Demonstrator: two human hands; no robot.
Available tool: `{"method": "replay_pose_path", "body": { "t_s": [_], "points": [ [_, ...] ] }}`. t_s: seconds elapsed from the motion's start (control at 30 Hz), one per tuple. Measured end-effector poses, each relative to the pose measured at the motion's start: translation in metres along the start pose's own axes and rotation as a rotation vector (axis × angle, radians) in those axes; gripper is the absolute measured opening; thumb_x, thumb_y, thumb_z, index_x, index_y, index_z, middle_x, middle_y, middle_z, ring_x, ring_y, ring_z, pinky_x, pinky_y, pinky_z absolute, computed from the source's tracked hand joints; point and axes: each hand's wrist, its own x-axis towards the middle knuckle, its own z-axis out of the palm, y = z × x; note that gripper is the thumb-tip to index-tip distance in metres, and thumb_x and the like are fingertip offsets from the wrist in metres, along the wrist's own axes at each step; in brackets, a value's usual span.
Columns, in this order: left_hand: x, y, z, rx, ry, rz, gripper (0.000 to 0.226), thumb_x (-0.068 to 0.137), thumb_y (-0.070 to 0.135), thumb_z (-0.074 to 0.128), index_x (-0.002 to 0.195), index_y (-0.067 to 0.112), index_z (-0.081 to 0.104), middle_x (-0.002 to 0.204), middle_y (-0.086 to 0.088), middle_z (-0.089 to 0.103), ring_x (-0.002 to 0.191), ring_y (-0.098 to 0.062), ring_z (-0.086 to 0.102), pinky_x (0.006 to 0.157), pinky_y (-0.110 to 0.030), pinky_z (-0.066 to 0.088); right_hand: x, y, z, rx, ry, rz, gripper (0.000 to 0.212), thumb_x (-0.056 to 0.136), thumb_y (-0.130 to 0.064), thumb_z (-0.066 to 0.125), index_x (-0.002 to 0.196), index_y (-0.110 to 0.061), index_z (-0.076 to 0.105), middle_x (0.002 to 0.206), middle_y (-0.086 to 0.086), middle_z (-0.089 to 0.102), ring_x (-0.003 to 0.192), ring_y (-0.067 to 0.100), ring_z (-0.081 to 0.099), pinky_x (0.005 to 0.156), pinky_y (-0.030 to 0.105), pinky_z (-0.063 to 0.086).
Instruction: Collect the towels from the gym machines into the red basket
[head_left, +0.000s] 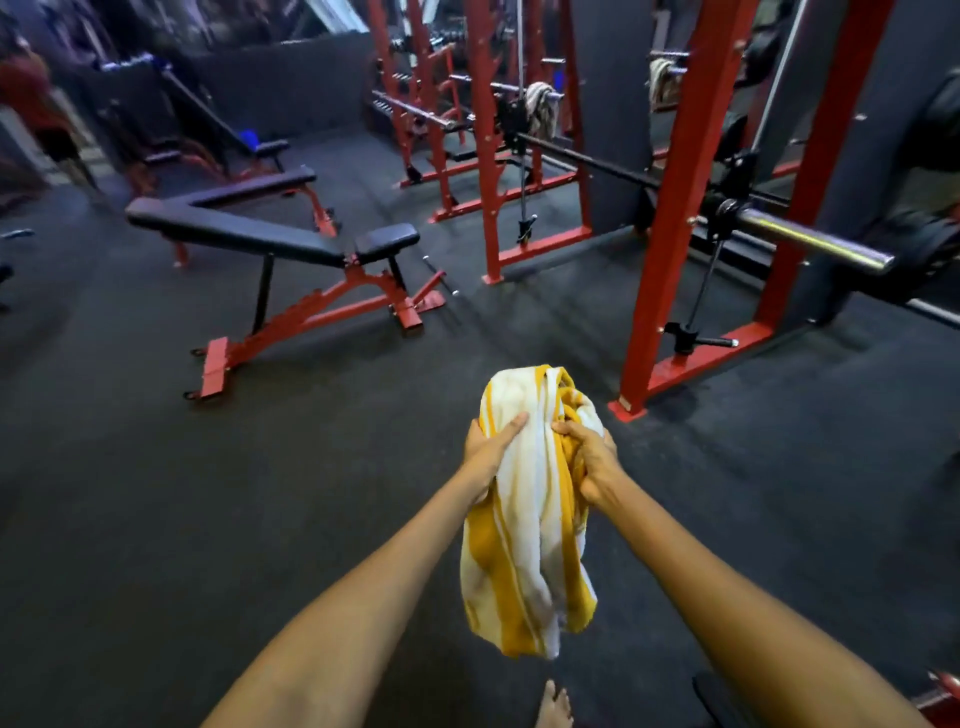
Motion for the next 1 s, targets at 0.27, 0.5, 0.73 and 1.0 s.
{"method": "replay_pose_path", "body": {
  "t_s": [0.27, 0.5, 0.73, 1.0],
  "points": [
    [0.114, 0.049, 0.112, 0.073, -0.16, 0.102, 0.048, 0.089, 0.034, 0.063, 0.13, 0.012, 0.053, 0.122, -0.002, 0.062, 0.102, -0.015, 0.06, 0.082, -0.025, 0.049, 0.076, -0.099, -0.029, 0.16, 0.153, -0.022, 0.017, 0.083, 0.001, 0.061, 0.076, -0.012, 0.053, 0.057, 0.005, 0.063, 0.05, 0.018, 0.061, 0.048, 0.026, 0.051],
    [0.168, 0.055, 0.229, 0.06, -0.439, -0.003, 0.043, 0.086, 0.031, 0.066, 0.125, 0.015, 0.058, 0.117, -0.003, 0.066, 0.103, -0.018, 0.063, 0.087, -0.031, 0.052, 0.132, -0.151, -0.106, 0.305, 0.386, -0.184, 0.048, 0.073, 0.002, 0.07, 0.112, -0.017, 0.05, 0.088, 0.01, 0.064, 0.074, 0.024, 0.064, 0.06, 0.035, 0.053],
    [0.213, 0.072, 0.359, 0.122, -0.683, -0.118, 0.056, 0.075, 0.04, 0.075, 0.121, 0.015, 0.058, 0.111, 0.0, 0.065, 0.099, -0.018, 0.063, 0.087, -0.033, 0.052, 0.192, -0.208, -0.183, 0.462, 0.57, -0.301, 0.067, 0.056, -0.001, 0.076, 0.119, -0.015, 0.056, 0.105, 0.018, 0.068, 0.096, 0.038, 0.067, 0.081, 0.057, 0.054],
    [0.277, 0.123, 0.478, 0.291, -0.922, -0.116, 0.065, 0.074, 0.044, 0.074, 0.125, 0.01, 0.052, 0.117, -0.006, 0.063, 0.103, -0.024, 0.062, 0.09, -0.038, 0.052, 0.254, -0.289, -0.237, 0.56, 0.624, -0.352, 0.063, 0.044, -0.003, 0.068, 0.107, -0.004, 0.067, 0.116, 0.026, 0.065, 0.106, 0.048, 0.061, 0.09, 0.066, 0.045]
  ]
}}
